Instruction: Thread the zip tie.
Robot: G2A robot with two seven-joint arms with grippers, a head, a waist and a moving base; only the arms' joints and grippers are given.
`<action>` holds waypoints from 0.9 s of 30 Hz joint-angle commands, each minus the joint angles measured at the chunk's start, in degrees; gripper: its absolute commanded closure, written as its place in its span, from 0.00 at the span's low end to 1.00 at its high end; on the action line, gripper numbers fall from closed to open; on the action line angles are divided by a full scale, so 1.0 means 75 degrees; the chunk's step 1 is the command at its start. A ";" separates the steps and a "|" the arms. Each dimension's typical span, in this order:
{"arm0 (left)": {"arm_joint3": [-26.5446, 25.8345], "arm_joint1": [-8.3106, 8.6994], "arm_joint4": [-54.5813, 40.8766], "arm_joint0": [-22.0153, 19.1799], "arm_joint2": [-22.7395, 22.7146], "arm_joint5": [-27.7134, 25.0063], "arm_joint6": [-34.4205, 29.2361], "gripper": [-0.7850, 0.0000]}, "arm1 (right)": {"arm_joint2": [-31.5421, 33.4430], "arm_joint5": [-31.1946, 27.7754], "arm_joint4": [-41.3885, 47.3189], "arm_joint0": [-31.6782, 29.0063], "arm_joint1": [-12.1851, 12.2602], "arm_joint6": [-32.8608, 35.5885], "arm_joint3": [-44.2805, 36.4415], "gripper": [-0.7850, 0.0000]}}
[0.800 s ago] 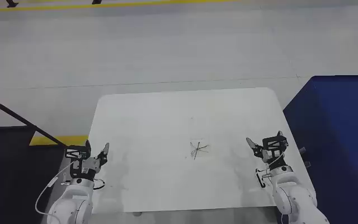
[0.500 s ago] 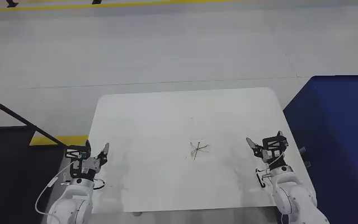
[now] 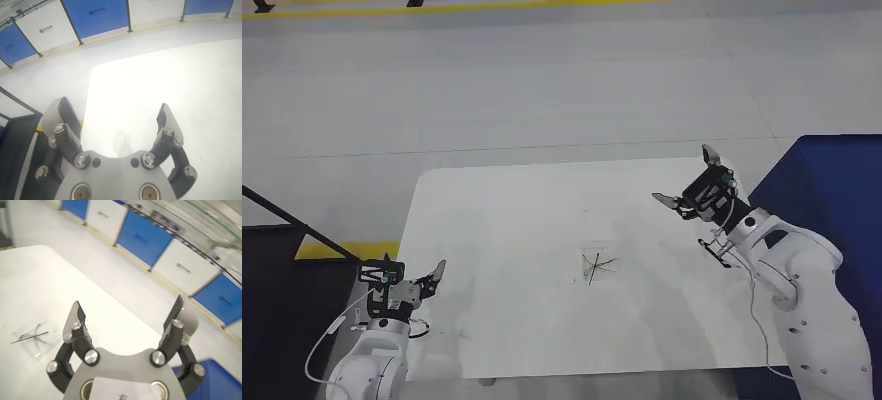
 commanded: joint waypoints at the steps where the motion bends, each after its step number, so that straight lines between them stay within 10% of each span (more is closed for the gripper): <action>1: 0.0000 0.0000 0.0000 0.0000 0.0000 0.0000 0.0000 0.00 | -0.0365 -0.1458 0.0563 0.0880 0.0003 0.0353 0.0646 0.00; 9: 0.0000 0.0000 0.0000 0.0000 0.0000 0.0000 0.0000 0.00 | -0.1905 -0.2017 0.3356 0.3213 0.0057 0.2243 0.2781 0.00; 27: 0.0000 0.0000 0.0000 0.0000 0.0000 0.0000 0.0000 0.00 | -0.3210 -0.2066 0.3386 0.3838 0.0258 0.2031 0.2863 0.00</action>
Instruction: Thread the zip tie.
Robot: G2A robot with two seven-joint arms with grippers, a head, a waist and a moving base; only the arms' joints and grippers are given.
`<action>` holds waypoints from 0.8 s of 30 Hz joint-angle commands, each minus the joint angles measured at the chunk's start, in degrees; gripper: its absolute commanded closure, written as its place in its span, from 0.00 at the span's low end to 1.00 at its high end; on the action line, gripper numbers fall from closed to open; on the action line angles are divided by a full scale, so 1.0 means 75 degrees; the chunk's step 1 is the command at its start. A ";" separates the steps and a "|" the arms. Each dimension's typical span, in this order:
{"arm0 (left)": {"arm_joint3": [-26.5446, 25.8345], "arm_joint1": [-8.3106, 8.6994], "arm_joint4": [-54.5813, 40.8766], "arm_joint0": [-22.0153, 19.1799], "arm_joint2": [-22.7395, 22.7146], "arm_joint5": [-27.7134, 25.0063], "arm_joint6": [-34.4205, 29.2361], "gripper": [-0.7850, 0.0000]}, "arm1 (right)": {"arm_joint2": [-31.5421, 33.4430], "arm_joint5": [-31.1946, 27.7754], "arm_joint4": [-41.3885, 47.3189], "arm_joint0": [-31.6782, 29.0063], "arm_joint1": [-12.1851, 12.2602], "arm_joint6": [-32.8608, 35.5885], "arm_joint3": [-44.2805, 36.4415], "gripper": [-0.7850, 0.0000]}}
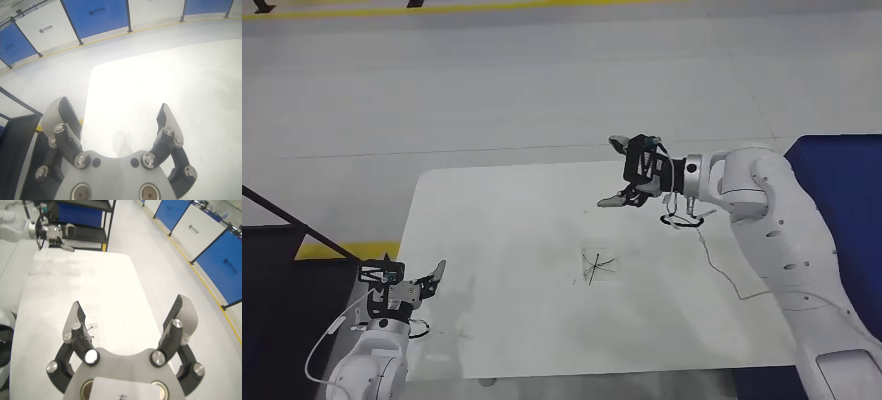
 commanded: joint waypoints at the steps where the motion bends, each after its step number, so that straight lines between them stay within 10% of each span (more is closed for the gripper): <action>1: 0.0000 0.0000 0.0000 0.0000 0.0000 0.0000 0.0000 0.00 | 0.0363 0.0001 0.0075 -0.0176 -0.0006 0.0053 0.0015 0.00; 18: 0.0000 0.0000 0.0000 0.0000 0.0000 0.0000 0.0000 0.00 | 0.0363 0.0001 0.0075 -0.0176 -0.0006 0.0053 0.0015 0.00; 24: 0.0000 0.0000 0.0000 0.0000 0.0000 0.0000 0.0000 0.00 | -0.1364 0.0001 0.0158 0.0259 0.0259 0.0284 -0.0637 0.00</action>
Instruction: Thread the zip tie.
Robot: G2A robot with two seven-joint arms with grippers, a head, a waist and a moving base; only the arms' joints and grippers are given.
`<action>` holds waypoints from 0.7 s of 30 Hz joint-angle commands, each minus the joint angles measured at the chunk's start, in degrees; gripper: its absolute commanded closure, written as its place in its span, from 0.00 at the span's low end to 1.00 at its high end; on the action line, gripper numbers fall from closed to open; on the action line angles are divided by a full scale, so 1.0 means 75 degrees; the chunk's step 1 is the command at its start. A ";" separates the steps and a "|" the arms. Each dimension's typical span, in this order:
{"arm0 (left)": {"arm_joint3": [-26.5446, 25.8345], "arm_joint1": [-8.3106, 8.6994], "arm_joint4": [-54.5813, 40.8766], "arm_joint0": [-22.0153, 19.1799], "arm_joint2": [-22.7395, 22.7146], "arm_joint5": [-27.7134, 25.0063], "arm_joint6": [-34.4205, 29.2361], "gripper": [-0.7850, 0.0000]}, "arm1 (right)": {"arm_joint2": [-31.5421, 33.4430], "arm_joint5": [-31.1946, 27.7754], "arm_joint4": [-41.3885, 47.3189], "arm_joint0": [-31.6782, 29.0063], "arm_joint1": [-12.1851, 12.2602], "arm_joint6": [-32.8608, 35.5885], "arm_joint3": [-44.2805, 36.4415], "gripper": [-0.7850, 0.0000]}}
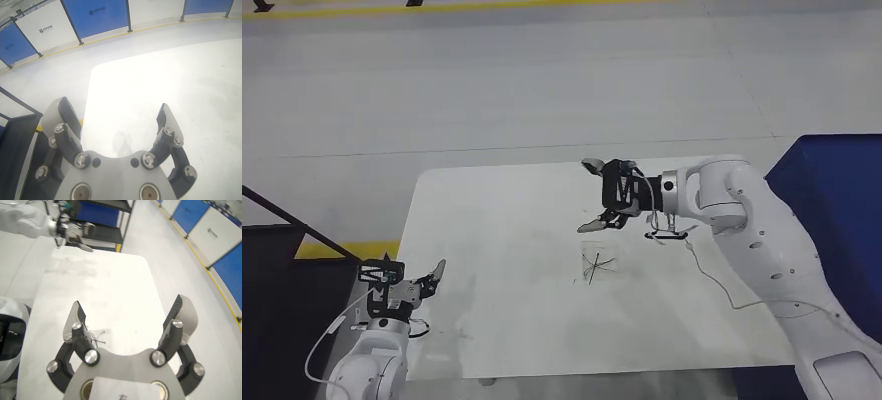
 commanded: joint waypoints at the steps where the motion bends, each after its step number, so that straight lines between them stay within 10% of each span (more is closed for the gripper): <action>1: 0.0000 0.0000 0.0000 0.0000 0.0000 0.0000 0.0000 0.00 | -0.0852 0.0001 0.0087 0.0397 0.0118 0.0724 -0.0112 0.00; 10: 0.0000 0.0000 0.0000 0.0000 0.0000 0.0000 0.0000 0.00 | -0.5195 0.0001 0.1856 0.3231 0.0293 0.2091 0.0473 0.00; 21: 0.0000 0.0000 0.0000 0.0000 0.0000 0.0000 0.0000 0.00 | -0.5613 0.0001 0.1738 0.3620 0.0280 0.2132 0.0645 0.00</action>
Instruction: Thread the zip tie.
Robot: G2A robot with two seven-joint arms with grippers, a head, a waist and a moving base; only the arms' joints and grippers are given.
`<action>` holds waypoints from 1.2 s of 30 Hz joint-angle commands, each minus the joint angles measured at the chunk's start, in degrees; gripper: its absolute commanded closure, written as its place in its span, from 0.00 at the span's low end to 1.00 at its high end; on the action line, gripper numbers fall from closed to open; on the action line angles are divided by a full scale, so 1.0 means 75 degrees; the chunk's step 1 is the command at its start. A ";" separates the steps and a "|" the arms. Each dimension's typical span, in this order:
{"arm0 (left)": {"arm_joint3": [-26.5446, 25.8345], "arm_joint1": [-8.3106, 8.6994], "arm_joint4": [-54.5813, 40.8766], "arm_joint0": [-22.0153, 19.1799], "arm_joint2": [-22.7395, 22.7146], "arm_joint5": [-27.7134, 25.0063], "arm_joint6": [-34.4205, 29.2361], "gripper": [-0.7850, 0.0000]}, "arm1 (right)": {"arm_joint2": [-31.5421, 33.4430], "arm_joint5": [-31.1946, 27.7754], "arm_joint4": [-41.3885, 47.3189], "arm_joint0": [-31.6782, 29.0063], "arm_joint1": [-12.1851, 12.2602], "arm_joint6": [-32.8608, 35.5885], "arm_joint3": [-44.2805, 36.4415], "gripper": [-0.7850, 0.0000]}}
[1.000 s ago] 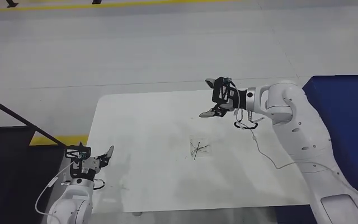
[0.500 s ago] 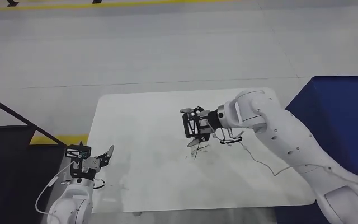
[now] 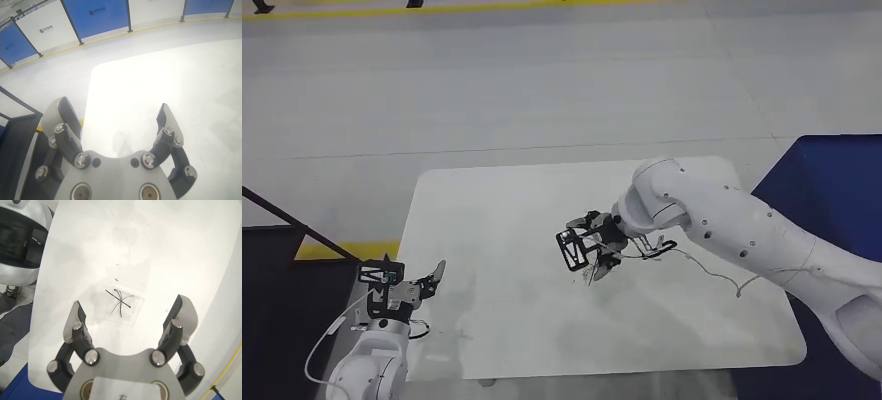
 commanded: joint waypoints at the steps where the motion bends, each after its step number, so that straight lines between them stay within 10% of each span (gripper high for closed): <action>1: 0.0000 0.0000 0.0000 0.0000 0.0000 0.0000 0.0000 0.00 | 0.0006 0.0007 -0.0018 -0.0003 0.0001 -0.0029 -0.0007 0.00; 10: 0.0000 0.0000 0.0000 0.0000 0.0000 0.0000 0.0000 0.00 | -0.0327 0.0000 -0.2899 -0.0096 0.0193 -0.0414 -0.1140 0.00; 36: 0.0000 0.0000 0.0000 0.0000 0.0000 0.0000 0.0000 0.00 | -0.0327 0.0000 -0.4133 -0.0329 0.0351 0.0105 -0.1677 0.00</action>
